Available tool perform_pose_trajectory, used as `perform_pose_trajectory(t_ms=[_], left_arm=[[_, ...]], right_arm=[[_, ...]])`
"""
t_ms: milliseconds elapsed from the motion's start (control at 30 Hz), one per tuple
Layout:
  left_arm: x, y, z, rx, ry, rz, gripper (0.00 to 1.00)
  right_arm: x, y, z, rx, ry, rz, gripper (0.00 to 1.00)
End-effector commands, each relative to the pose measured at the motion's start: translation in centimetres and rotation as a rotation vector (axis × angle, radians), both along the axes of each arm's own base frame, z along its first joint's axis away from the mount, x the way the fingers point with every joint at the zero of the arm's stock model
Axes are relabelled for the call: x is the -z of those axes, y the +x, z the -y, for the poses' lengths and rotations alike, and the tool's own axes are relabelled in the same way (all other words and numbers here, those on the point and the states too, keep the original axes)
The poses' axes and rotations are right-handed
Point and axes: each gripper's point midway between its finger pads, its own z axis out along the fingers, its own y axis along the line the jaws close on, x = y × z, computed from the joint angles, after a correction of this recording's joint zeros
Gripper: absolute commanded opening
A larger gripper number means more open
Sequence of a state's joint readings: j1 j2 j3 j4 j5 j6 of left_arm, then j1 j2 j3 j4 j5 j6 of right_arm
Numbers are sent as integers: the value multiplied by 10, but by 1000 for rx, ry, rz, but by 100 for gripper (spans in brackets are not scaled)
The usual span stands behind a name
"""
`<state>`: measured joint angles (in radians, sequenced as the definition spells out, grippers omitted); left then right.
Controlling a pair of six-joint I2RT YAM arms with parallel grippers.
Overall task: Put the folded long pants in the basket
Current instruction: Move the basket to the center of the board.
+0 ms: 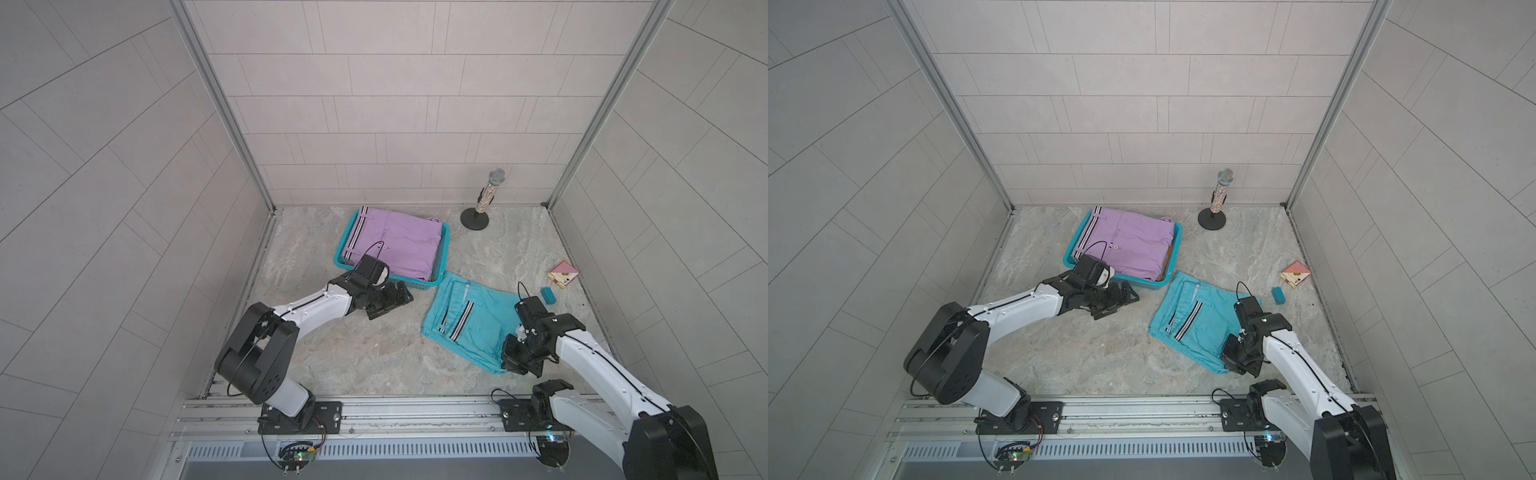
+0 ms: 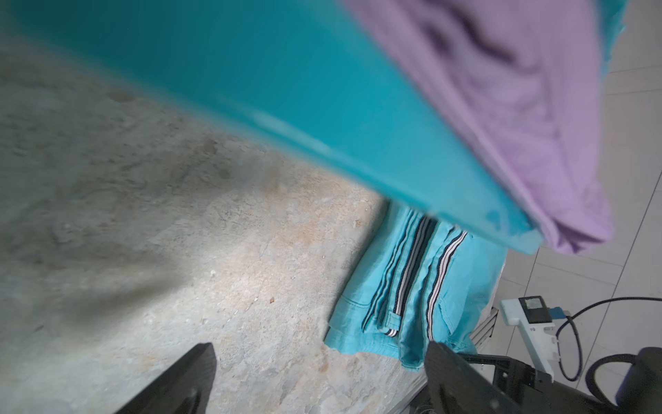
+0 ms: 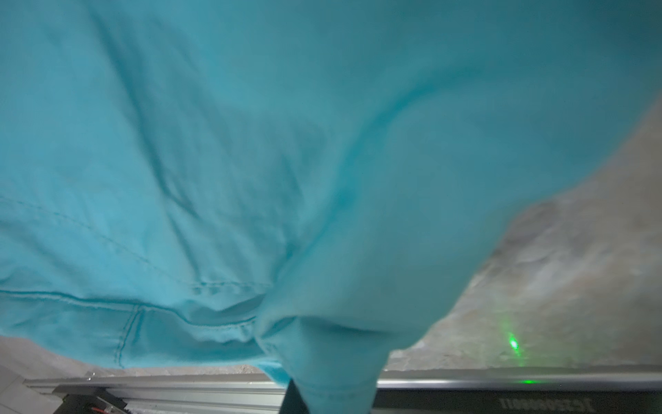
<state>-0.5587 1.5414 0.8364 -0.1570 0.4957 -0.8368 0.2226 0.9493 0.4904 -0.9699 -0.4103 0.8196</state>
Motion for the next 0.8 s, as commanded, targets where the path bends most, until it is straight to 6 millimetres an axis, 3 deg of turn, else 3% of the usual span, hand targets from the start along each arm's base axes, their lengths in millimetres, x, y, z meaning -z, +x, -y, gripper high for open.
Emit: perform_pose_trajectory(t_ms=[0,167,300,600,767], left_arm=[[28,-24,-6,-2,11,-71,98],[53,-40,-15,4,29,-105,99],[66,-48,-11,30,24,-130,99],[74,-69,8,104,14,-124,99],[86,-84,7,144,59,-138,99]], right_arm=[[1,-17,-19,-43,33,-38,0],[8,-33,-33,-132,14,-42,0],[13,-42,-37,-156,17,-39,0],[10,-41,-65,-228,66,11,0],[13,-42,-79,-303,46,7,0]])
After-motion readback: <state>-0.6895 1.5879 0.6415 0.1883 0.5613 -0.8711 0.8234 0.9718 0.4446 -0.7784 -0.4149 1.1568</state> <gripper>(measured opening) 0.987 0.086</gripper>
